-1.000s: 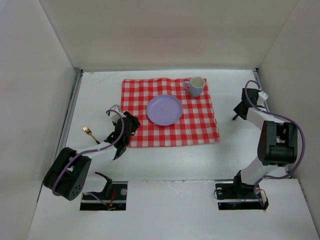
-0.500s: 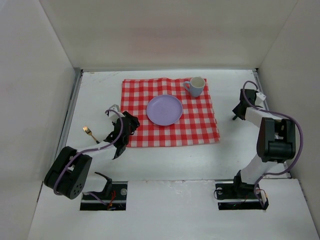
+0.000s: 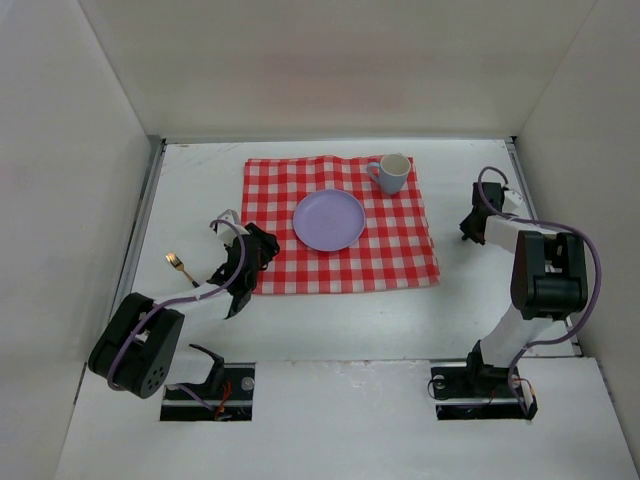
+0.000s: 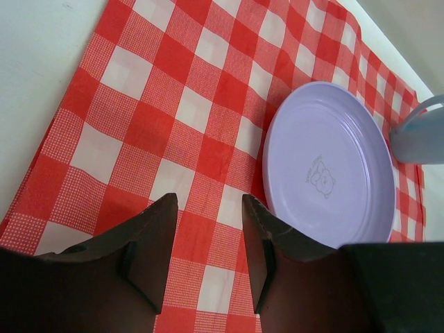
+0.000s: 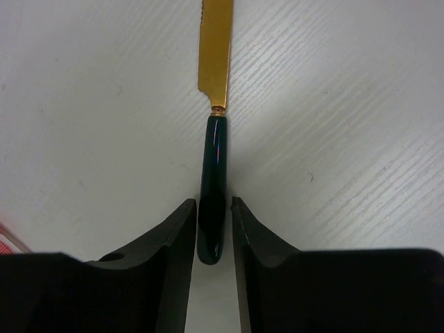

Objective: Set the dinner table for one person

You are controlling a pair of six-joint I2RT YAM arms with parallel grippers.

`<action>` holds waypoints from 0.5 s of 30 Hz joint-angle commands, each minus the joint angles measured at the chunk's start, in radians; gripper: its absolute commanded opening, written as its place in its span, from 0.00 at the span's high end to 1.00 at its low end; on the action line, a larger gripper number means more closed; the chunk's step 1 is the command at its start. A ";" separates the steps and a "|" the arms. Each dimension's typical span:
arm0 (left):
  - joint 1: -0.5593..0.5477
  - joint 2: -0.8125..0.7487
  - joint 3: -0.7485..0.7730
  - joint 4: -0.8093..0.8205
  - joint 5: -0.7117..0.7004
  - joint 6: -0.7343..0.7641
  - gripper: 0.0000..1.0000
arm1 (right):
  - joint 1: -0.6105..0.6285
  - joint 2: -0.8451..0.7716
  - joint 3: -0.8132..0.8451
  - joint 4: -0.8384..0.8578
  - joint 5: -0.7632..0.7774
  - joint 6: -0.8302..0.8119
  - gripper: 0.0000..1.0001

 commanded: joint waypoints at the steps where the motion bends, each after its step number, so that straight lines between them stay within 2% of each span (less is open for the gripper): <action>1: 0.012 -0.010 -0.012 0.046 0.006 -0.011 0.60 | 0.016 0.012 -0.006 0.027 0.010 0.023 0.87; 9: 0.009 -0.008 -0.011 0.046 0.006 -0.011 0.60 | 0.066 -0.215 -0.034 0.051 0.094 0.003 0.90; 15: 0.010 -0.016 -0.012 0.046 0.006 -0.011 0.60 | 0.193 -0.345 -0.043 0.012 0.064 -0.020 0.90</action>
